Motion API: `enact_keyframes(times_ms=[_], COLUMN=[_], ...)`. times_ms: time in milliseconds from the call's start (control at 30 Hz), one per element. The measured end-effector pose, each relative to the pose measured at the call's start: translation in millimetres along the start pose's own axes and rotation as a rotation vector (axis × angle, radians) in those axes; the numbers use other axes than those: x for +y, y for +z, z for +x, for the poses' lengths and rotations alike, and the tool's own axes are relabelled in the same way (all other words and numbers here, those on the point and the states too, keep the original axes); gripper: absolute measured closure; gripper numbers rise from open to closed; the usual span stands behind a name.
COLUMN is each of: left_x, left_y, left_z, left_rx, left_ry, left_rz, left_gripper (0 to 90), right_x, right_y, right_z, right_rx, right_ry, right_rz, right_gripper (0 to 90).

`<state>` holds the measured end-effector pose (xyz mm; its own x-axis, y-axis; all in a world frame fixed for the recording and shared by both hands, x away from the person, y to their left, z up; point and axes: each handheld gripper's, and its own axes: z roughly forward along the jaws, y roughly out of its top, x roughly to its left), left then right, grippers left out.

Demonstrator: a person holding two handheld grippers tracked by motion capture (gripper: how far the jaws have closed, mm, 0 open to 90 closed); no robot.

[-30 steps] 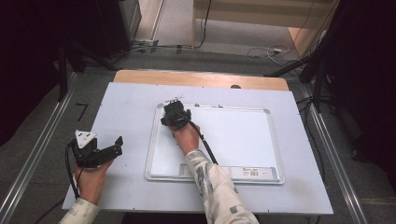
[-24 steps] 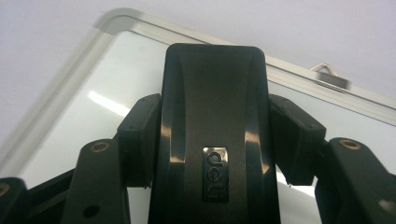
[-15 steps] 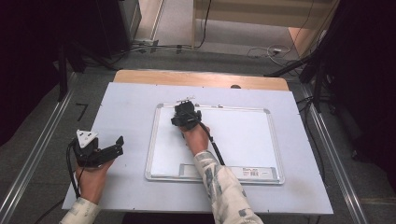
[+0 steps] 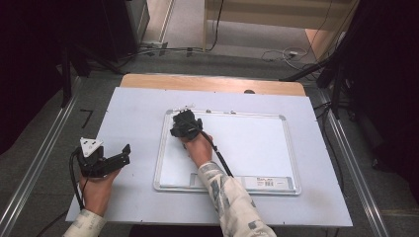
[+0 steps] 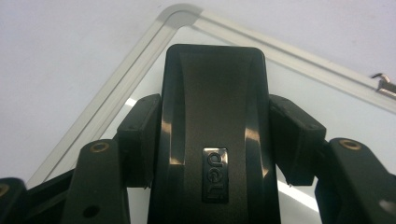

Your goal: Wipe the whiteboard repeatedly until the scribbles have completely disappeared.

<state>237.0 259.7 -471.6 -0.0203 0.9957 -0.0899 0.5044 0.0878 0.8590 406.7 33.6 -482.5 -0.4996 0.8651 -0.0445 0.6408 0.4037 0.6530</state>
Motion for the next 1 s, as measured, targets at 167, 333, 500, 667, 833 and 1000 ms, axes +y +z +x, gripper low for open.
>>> enact_keyframes(times_ms=[167,333,500,667,833,1000], left_x=[-0.8,-0.6,0.1,0.3,0.9,0.7], left_y=[0.2,0.7,1.5,1.4,1.1,0.8], left_z=[3.0,3.8,1.5,0.2,-2.1,-3.0], left_rx=[0.003,0.006,0.005,0.002,0.003,0.001], left_ry=[-0.012,-0.016,-0.01,-0.004,0.003,0.004], left_rz=[0.001,0.001,0.001,0.001,-0.002,-0.001], left_gripper=[4.5,4.5,4.5,4.5,4.6,4.6], right_x=[9.5,7.9,-4.6,-19.9,-36.4,-44.4], right_y=[8.0,6.0,-4.3,-17.9,-32.3,-38.3], right_z=[-10.9,-6.6,8.1,22.8,40.1,46.2], right_rx=[-0.022,-0.035,-0.017,-0.012,-0.002,0.015], right_ry=[0.04,0.049,0.025,0.033,0.014,-0.008], right_rz=[0.003,0.008,0.004,0.011,0.013,0.008], right_gripper=[38.1,38.2,38.2,38.2,38.2,38.2])
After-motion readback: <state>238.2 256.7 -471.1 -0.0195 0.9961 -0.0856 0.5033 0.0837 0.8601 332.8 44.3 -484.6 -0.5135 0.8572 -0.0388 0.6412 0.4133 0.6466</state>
